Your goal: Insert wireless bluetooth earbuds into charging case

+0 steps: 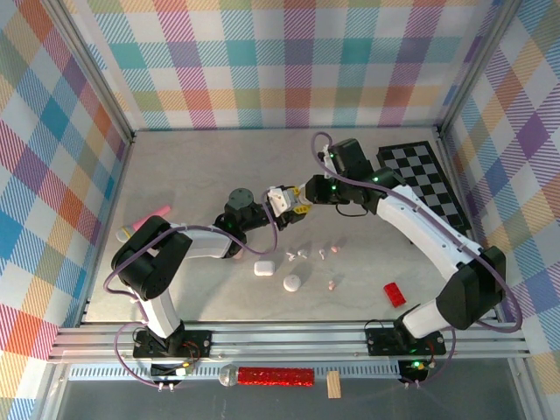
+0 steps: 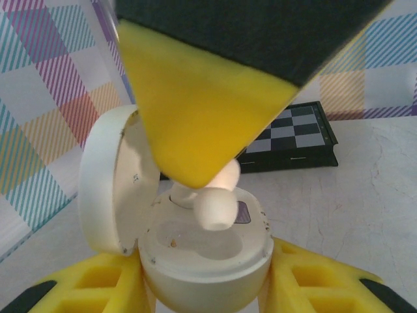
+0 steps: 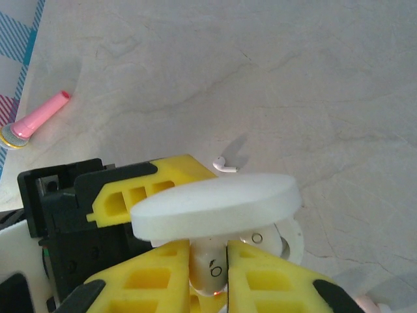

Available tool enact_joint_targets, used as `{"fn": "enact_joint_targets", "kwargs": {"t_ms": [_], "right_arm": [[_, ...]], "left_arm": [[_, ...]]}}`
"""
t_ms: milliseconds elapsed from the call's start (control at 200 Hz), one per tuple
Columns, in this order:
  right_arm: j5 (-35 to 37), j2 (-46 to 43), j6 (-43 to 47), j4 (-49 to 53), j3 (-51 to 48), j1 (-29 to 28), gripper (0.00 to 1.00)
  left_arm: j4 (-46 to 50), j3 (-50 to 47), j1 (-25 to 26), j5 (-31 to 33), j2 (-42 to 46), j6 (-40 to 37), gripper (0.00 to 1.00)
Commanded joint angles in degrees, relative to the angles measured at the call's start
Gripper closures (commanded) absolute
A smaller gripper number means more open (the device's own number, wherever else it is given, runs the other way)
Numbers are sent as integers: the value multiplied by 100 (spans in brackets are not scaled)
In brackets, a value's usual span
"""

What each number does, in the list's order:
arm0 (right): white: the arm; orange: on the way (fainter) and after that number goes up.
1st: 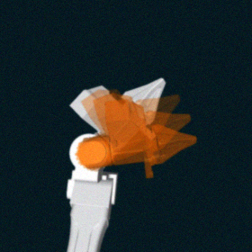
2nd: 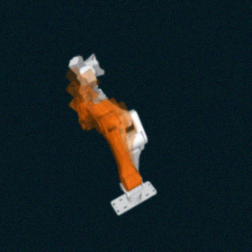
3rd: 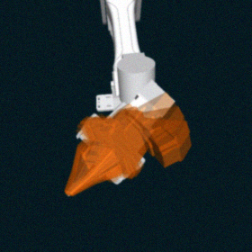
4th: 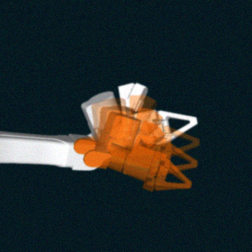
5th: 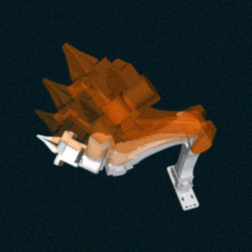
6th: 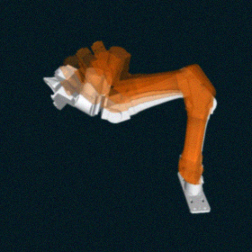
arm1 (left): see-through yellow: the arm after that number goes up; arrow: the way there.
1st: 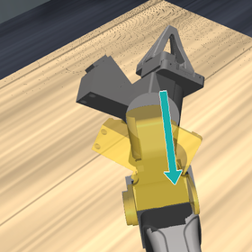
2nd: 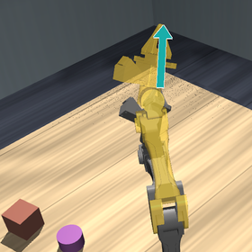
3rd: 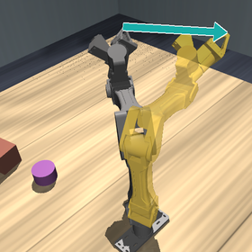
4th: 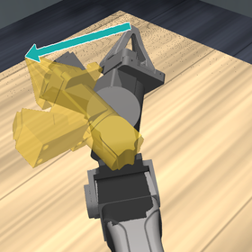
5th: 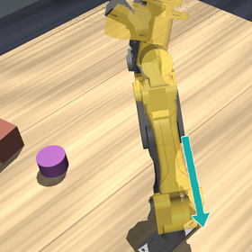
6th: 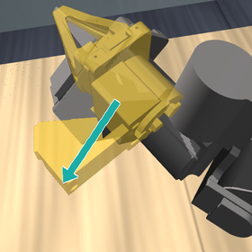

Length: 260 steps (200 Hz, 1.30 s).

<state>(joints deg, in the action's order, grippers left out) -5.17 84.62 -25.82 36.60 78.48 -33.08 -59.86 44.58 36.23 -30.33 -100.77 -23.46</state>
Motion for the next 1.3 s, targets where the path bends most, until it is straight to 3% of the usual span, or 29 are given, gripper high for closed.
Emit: {"fn": "enact_joint_targets", "kwargs": {"t_ms": [0, 640, 1115, 1295], "right_arm": [[-90, 104, 139, -92, 164, -42, 83], [-116, 293, 447, 220, 167, -110, 80], [-309, -533, 299, -416, -415, 68, 53], [-608, -449, 163, -648, -113, 214, 54]], "left_arm": [[-70, 103, 66, -35, 128, -128, 62], [210, 212, 77, 88, 227, -79, 62], [53, 43, 47, 198, 297, -118, 62], [-87, -83, 50, 229, 295, -276, 62]]}}
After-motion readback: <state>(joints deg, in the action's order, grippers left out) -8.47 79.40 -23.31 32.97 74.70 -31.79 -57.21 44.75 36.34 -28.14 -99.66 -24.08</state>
